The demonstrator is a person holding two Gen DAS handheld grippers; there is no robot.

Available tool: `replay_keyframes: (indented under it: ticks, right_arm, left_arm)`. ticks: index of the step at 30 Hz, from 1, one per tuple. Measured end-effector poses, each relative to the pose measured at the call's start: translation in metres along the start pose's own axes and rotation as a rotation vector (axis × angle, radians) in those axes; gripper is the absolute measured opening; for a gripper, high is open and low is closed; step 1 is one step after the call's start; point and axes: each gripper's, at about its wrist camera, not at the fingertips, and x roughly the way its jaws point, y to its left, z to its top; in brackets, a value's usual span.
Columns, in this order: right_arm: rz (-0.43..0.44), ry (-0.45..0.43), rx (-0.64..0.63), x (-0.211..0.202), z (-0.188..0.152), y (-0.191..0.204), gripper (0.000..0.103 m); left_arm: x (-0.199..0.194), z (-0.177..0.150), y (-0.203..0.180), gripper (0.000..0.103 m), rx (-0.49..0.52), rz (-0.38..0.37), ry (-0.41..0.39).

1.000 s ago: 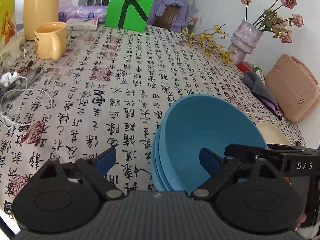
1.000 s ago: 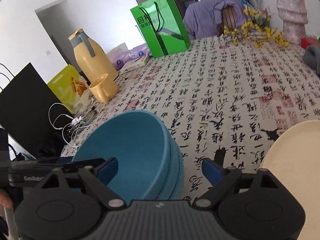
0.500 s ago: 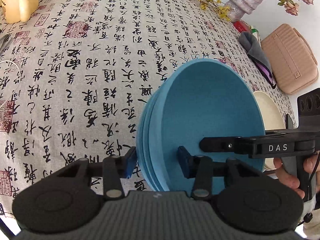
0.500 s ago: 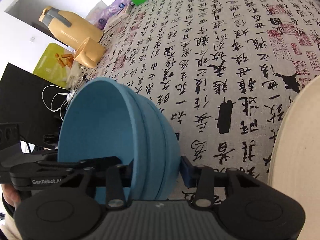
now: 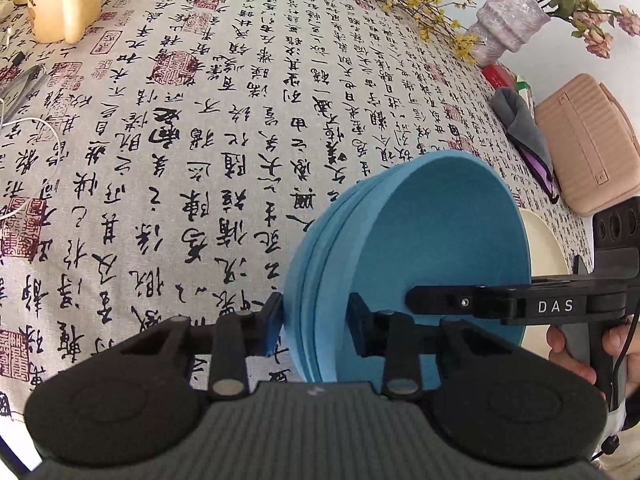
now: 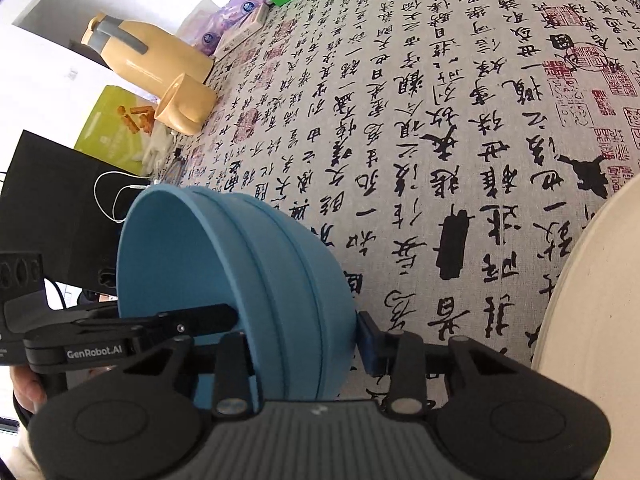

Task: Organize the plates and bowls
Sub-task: 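Lift the bowl stack with both tools and carry it to the cream plates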

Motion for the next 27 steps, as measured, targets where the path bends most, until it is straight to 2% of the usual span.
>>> replay_keyframes:
  ticks: [4,14,21,27]
  right_arm:
    - [0.007,-0.010,0.032,-0.007,0.003,-0.011,0.035]
    - [-0.010,-0.066,0.023,-0.057,0.003,-0.029,0.035]
    - [-0.037,-0.120,0.039,-0.111,-0.002,-0.052,0.035]
    - [-0.073,-0.161,0.072,-0.155,-0.012,-0.079,0.035]
  left_arm:
    - [-0.001,0.006,-0.007,0.026,-0.015,-0.005,-0.013]
    - [-0.002,0.015,-0.057,0.025,0.030,-0.037,-0.034]
    - [0.001,0.024,-0.111,0.025,0.103,-0.078,-0.034]
    - [0.022,0.023,-0.157,0.025,0.141,-0.129,-0.008]
